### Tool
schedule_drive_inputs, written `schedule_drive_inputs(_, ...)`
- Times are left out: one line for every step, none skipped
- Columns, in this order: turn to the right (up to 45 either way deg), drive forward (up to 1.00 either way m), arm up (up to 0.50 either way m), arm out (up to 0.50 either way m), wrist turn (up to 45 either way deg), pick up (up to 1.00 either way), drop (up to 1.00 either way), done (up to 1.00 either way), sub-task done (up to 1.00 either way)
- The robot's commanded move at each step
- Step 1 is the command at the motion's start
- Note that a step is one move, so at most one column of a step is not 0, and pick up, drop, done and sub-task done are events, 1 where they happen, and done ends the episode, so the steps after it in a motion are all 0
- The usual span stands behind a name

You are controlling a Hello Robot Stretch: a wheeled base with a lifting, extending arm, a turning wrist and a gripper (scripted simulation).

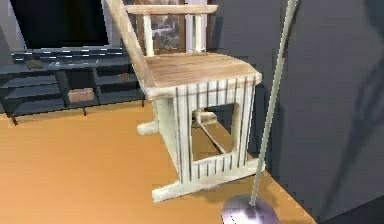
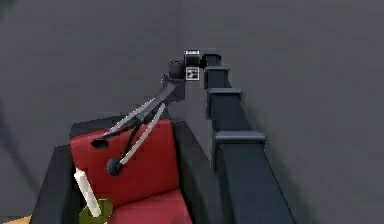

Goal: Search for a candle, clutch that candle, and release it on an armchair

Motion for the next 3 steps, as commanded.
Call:
schedule_drive_inputs(0.0, 0.0, 0.0, 0.0, 45.0, 0.0, 0.0, 0.0, 0.0)
schedule_drive_inputs(0.0, 0.0, 0.0, 0.0, 30.0, 0.0, 0.0, 0.0, 0.0)
schedule_drive_inputs(0.0, 0.0, -0.46, 0.0, 0.0, 0.0, 0.0, 0.0, 0.0)
